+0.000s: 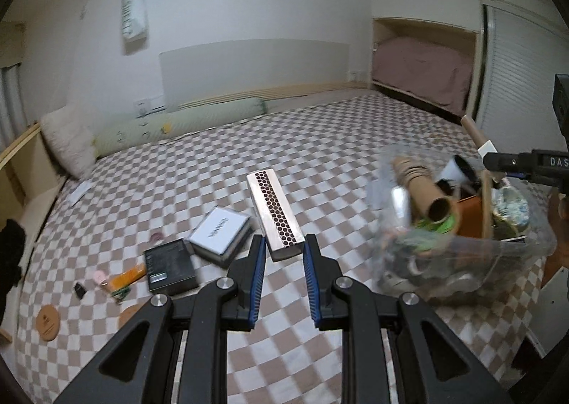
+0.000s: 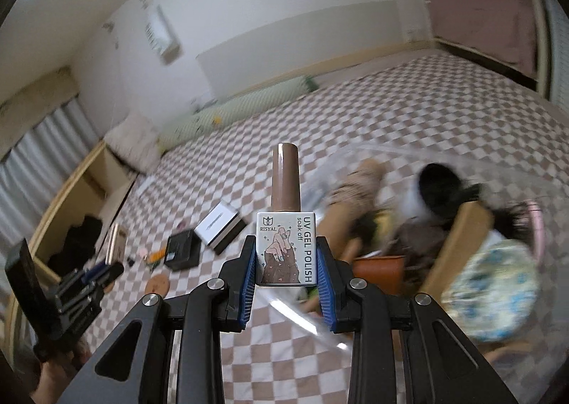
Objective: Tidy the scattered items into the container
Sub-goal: 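Carry the matchbox and polish bottle with both tools toward the clear container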
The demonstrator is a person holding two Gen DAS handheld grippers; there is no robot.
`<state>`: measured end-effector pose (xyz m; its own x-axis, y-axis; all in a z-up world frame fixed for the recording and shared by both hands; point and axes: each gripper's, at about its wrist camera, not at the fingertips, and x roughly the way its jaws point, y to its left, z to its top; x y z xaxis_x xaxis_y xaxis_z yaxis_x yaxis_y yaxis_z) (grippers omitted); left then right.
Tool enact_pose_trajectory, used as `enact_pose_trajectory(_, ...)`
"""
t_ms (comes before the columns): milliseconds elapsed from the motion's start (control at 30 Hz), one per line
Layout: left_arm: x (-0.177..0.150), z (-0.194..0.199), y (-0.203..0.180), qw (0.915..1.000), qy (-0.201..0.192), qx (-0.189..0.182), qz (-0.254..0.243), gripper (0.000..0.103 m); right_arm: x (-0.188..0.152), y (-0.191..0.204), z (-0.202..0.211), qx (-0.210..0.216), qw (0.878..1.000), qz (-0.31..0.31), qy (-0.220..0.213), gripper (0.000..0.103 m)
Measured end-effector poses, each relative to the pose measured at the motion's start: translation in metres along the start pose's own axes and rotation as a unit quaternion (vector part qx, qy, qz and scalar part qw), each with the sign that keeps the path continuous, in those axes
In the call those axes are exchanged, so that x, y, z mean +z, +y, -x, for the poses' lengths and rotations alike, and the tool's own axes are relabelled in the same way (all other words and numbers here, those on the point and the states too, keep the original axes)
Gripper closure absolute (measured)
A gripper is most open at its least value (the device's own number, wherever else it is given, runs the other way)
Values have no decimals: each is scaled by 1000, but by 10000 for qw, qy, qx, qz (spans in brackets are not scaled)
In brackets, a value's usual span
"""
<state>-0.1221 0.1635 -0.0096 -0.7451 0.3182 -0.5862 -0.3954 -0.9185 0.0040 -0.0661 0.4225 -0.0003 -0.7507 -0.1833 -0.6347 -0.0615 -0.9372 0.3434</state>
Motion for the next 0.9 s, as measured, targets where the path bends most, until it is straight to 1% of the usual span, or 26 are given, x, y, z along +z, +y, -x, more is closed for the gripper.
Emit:
enact_pose_trajectory(267,19,-10,-43,9986,-157,-477,-138,82,-1,-43,26,-289,9983,-433,-253,72)
enact_pose_trajectory(500,32,-21,-79,9958,-225,-856,-249,82,0,-89,51,-568,9931,-904,-494,72)
enact_pose_trajectory(567,34,-24,-89,9951,-240,-909,-310,82,-1,-102,53,-695,9912,-1022,-482,72)
enact_pose_trajectory(700,34,-28,-106,9935,-252,-1002,-484,82,-5,-124,44,-919,9873,-1259,-307,72)
enact_pose_trajectory(833,34,-33,-116,9923,-243,-1073,-560,82,-8,-144,36,-1243,9824,-1385,-166,72)
enact_pose_trajectory(900,34,-35,-119,9920,-229,-1108,-558,82,-11,-155,36,-1330,9800,-1477,-99,72)
